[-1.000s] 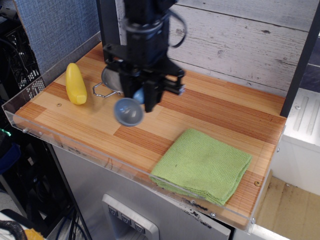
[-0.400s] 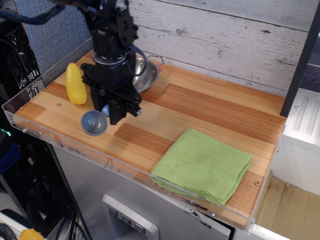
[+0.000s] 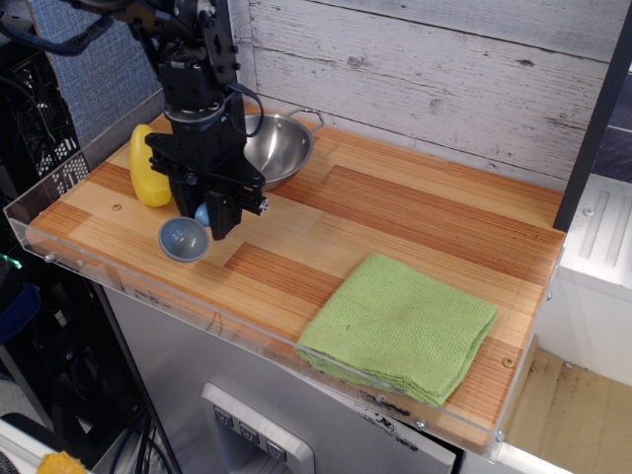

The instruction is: Moving the ice cream scoop from the green towel to the countertop.

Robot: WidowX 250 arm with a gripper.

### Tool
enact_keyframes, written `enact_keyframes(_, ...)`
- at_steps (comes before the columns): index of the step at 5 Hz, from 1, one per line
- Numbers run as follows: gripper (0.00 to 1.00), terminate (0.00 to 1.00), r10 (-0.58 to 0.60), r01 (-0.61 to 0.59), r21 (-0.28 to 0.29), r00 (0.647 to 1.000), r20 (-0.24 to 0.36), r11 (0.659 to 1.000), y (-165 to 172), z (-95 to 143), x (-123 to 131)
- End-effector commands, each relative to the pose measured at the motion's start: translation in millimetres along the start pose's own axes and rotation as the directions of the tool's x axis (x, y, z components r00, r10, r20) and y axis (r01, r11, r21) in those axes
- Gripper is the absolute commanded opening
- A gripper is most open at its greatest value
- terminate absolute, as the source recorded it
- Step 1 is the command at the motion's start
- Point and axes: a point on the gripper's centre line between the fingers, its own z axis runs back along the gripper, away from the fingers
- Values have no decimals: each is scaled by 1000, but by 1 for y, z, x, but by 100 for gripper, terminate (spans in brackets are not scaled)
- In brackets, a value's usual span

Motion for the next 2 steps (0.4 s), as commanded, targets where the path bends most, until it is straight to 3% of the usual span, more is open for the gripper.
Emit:
enact_keyframes(1, 0, 0, 54, -53, -38, 998, 28, 998, 3, 3, 8)
enact_keyframes(2, 100, 0, 92, -92, -53, 996, 3, 994, 1, -2, 7)
